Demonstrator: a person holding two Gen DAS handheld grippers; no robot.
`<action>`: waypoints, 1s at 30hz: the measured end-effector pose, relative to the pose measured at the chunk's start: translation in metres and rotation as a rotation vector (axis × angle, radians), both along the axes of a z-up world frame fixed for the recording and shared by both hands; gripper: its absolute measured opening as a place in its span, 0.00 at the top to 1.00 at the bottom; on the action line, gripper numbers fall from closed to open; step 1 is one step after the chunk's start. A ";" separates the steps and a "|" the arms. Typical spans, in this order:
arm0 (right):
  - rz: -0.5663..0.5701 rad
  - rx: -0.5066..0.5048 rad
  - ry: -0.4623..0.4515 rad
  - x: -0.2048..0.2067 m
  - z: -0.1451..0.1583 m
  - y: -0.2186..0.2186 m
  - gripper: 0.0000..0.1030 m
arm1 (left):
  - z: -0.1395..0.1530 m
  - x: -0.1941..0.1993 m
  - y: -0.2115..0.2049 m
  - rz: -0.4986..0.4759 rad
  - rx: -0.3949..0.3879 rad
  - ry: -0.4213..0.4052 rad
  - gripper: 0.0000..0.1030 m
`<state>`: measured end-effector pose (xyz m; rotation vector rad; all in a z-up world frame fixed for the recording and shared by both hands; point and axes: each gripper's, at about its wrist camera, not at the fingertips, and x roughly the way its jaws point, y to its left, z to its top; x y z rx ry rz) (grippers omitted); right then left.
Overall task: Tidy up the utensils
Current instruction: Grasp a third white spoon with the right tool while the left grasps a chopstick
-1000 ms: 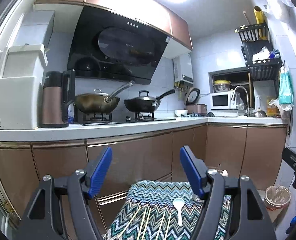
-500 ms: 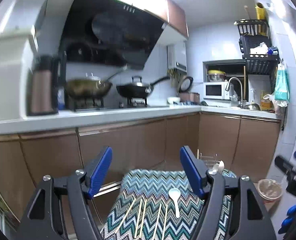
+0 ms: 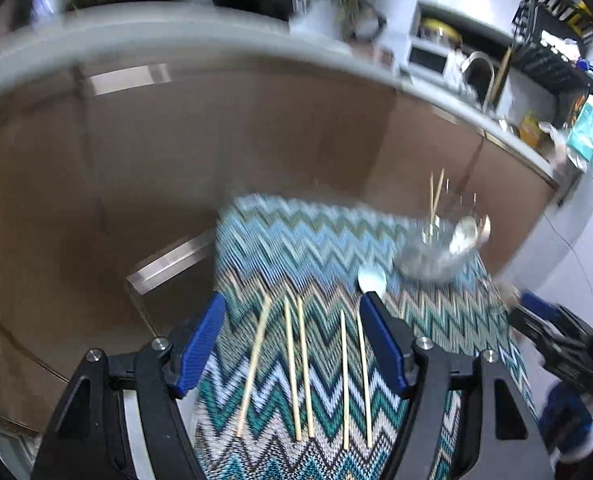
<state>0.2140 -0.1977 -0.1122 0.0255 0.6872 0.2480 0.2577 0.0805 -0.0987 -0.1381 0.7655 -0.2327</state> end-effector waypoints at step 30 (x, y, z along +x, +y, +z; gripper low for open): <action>0.102 -0.124 0.272 0.183 -0.127 0.022 0.69 | -0.154 0.146 -0.032 -0.137 0.006 0.513 0.86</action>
